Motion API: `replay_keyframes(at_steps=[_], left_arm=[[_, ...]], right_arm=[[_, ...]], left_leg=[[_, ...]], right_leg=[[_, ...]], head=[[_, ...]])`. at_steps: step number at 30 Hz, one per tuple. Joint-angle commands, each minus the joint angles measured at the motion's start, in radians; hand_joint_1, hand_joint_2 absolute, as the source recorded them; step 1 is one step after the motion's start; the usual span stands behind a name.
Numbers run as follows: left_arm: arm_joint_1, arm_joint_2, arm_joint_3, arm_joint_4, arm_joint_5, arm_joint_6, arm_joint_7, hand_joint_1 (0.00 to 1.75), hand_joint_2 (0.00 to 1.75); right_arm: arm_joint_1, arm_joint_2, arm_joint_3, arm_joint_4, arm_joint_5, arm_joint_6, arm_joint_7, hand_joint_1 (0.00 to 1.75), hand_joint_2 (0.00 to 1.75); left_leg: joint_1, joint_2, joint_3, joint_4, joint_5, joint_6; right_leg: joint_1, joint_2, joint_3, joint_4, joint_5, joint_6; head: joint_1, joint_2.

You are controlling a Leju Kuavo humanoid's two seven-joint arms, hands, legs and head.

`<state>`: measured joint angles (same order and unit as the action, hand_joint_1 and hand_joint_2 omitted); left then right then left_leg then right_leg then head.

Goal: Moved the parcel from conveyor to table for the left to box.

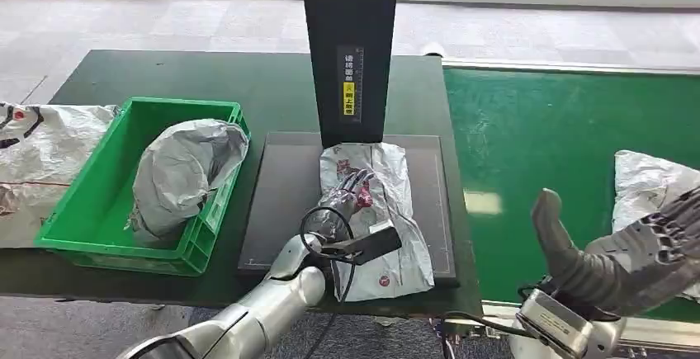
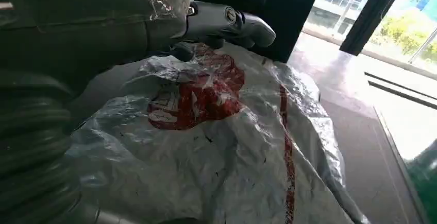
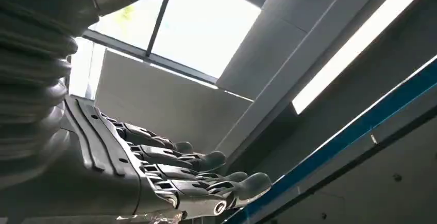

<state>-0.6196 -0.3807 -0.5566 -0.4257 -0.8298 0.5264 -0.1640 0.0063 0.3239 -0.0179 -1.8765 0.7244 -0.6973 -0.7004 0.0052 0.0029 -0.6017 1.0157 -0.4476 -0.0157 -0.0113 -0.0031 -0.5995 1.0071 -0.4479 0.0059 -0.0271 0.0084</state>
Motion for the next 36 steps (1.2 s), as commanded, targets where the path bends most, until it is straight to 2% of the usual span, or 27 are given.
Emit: replay_keyframes(at_steps=[1,2,13,25,29,31,32,33,35,36], left_arm=[[-0.067,0.032,-0.165,0.138,-0.082,0.016,0.098,1.61,1.75],[-0.066,0.032,-0.164,0.138,-0.085,0.018,0.1,1.75,1.75],[-0.059,0.033,-0.138,0.128,-0.118,0.026,0.107,1.75,1.75],[-0.063,0.04,-0.155,0.136,-0.239,0.094,0.205,1.75,1.75],[-0.057,0.057,-0.144,0.076,-0.315,0.172,0.255,1.75,1.75],[-0.013,0.084,-0.081,-0.076,-0.417,0.172,0.287,1.75,1.75],[0.033,0.089,0.01,-0.198,-0.497,0.172,0.273,1.75,1.75],[0.094,0.078,0.128,-0.36,-0.561,0.172,0.225,1.75,1.75],[0.148,0.053,0.232,-0.499,-0.594,0.172,0.141,1.75,1.75],[0.148,0.053,0.232,-0.499,-0.594,0.172,0.141,1.75,1.75]], right_arm=[[-0.028,0.025,0.03,0.072,-0.002,-0.001,0.002,0.0,1.75],[-0.028,0.025,0.03,0.072,-0.003,-0.001,0.002,0.0,1.75],[-0.034,0.025,0.033,0.117,0.002,-0.001,0.002,0.0,1.75],[-0.036,0.025,0.034,0.133,0.003,-0.001,0.002,0.0,1.75],[-0.029,0.025,0.03,0.13,0.007,-0.001,0.002,0.0,1.75],[-0.023,0.025,0.023,0.125,0.007,-0.001,0.002,0.0,1.75],[-0.019,0.025,0.016,0.122,0.008,-0.001,0.002,0.0,1.75],[-0.015,0.025,0.008,0.116,0.009,-0.001,0.002,0.0,1.75],[-0.012,0.025,0.002,0.113,0.008,-0.001,0.002,0.0,1.75],[-0.012,0.025,0.002,0.113,0.008,-0.001,0.002,0.0,1.75]], left_leg=[[0.0,0.003,0.004,-0.003,0.0,0.0],[0.0,0.003,0.003,-0.001,0.0,0.0],[0.0,0.003,0.003,-0.001,0.0,0.0],[0.001,0.003,0.002,-0.001,0.0,0.0],[0.0,0.004,0.004,-0.003,0.0,0.0],[0.0,0.004,0.004,-0.003,0.0,0.0],[0.0,0.003,0.002,-0.001,0.0,0.0],[0.0,0.002,0.001,-0.001,0.0,0.0],[0.0,0.001,0.0,-0.001,0.0,0.0],[0.0,0.001,0.002,-0.001,-0.001,0.0]], right_leg=[[0.0,0.004,0.003,-0.003,0.001,-0.001],[0.0,0.003,0.002,-0.001,0.001,0.0],[0.0,0.003,0.002,-0.002,0.001,0.0],[0.001,0.003,0.001,-0.001,0.001,-0.001],[0.0,0.004,0.003,-0.002,0.001,-0.001],[0.0,0.004,0.003,-0.003,0.001,-0.001],[0.0,0.003,0.001,-0.001,0.001,-0.001],[0.0,0.003,0.0,-0.001,0.001,-0.001],[0.0,0.002,0.0,-0.001,0.0,0.0],[0.0,0.002,0.001,-0.001,0.0,0.0]], head=[[0.0,0.0],[0.0,0.0],[0.0,0.0],[0.0,0.0],[0.0,0.0],[0.0,0.0],[0.0,0.0],[0.0,0.0],[0.0,0.0],[0.0,0.0]])
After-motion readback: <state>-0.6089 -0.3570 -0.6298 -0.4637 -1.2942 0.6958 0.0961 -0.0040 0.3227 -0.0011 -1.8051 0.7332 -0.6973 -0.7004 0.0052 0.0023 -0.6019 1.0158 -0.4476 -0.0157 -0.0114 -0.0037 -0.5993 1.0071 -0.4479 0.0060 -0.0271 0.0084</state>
